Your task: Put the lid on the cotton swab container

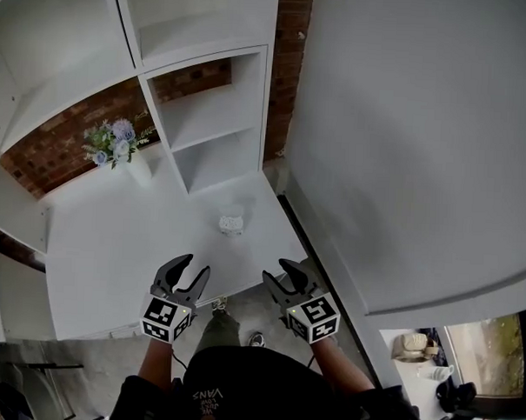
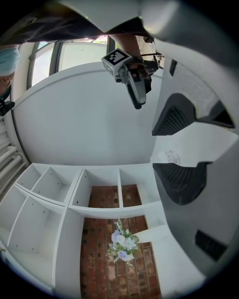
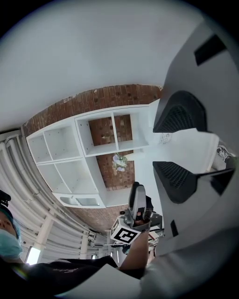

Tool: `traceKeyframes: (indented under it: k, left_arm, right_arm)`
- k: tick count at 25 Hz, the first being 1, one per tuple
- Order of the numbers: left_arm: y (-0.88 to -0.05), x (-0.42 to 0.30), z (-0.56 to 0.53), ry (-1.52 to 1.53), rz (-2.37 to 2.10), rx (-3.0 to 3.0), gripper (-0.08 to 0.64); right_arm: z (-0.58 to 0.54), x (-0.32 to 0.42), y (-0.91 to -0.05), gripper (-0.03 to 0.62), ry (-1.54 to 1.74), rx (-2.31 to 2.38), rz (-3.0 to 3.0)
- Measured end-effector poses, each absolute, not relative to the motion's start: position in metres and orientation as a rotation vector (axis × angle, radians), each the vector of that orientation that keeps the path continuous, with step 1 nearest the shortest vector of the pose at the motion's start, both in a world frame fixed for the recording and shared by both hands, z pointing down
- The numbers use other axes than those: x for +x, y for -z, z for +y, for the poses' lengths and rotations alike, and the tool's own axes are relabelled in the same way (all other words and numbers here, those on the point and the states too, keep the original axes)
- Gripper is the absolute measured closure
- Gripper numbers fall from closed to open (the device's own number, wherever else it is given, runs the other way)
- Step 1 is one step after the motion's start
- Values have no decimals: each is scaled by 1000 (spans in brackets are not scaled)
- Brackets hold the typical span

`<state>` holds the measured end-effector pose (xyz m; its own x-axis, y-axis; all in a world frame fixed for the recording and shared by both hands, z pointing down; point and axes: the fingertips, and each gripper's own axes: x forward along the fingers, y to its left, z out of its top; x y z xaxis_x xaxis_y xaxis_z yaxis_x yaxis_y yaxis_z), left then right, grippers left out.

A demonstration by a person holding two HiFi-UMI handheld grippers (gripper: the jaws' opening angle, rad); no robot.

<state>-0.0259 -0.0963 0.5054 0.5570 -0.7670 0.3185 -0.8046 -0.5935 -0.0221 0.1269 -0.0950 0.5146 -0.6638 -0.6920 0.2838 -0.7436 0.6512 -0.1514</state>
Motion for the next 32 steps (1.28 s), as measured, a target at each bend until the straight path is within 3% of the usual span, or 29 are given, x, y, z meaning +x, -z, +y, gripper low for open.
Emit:
traceKeyframes:
  k: [6, 18, 32]
  left_arm:
    - [-508, -30, -134, -462, -1298, 2697, 386]
    - [-529, -24, -199, -641, -967, 2788, 302]
    - [-568, -13, -252, -903, -646, 2870, 298]
  right_arm:
    - [-122, 115, -531, 422, -399, 1171, -2646]
    - [-187, 81, -582, 420, -424, 1088, -2572]
    - [-228, 54, -640, 403, -408, 941, -2491]
